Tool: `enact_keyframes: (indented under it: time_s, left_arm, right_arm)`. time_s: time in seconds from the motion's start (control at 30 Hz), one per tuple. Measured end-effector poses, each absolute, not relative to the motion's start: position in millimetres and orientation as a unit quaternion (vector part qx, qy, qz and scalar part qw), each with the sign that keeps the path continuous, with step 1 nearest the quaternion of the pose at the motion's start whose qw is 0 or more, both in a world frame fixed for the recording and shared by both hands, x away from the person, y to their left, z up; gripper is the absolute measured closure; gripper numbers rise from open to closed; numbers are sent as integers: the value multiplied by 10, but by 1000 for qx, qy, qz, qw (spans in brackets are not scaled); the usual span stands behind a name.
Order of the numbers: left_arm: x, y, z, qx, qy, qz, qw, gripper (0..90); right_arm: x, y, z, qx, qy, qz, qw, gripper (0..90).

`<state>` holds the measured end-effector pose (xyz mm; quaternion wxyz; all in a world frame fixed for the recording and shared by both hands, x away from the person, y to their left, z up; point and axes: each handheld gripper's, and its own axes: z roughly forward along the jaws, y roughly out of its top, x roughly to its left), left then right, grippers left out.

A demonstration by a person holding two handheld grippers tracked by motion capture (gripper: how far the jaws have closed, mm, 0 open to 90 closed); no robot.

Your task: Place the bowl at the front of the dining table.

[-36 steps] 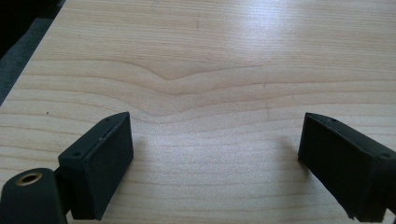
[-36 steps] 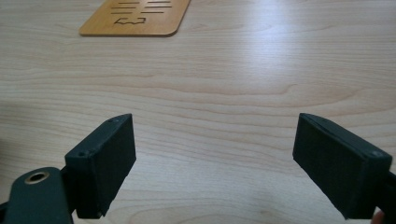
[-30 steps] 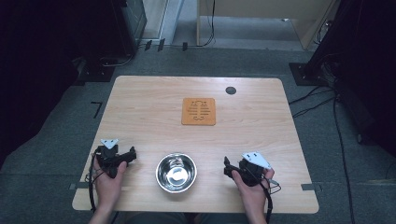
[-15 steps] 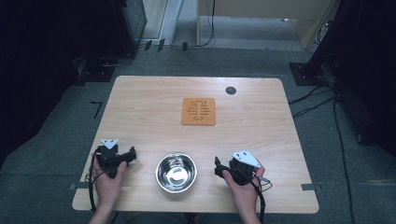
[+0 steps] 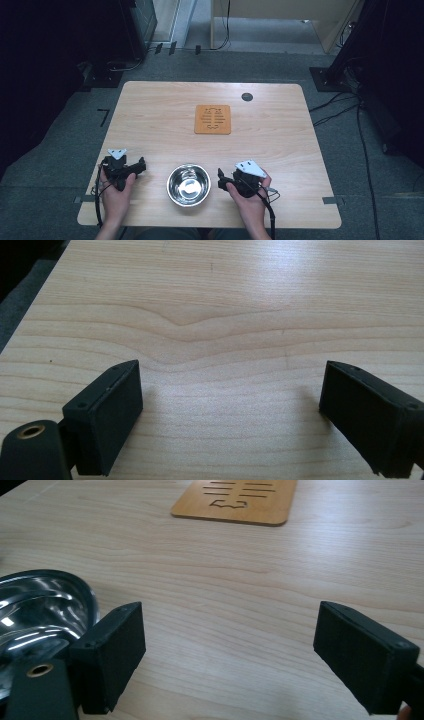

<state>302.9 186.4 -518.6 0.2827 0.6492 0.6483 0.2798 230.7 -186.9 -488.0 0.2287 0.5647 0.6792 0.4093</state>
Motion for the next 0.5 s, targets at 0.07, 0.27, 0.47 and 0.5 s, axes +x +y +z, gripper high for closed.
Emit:
enact_keyframes:
  time_s: [0.07, 0.27, 0.47, 0.5]
  left_arm:
    - [3029, 1864, -5185, 649, 648, 280, 283, 100]
    - [3029, 1864, -5185, 650, 648, 280, 283, 100]
    - [3029, 1864, -5185, 650, 648, 280, 283, 100]
    - [3029, 1864, -5185, 649, 648, 280, 283, 100]
  right_arm:
    - [2305, -1822, -4876, 561, 681, 412, 226, 133]
    - [2315, -1704, -4885, 552, 689, 416, 216, 133]
    - [2326, -1609, -4914, 547, 695, 419, 205, 133]
    - [2332, -1574, -4923, 545, 697, 421, 199, 133]
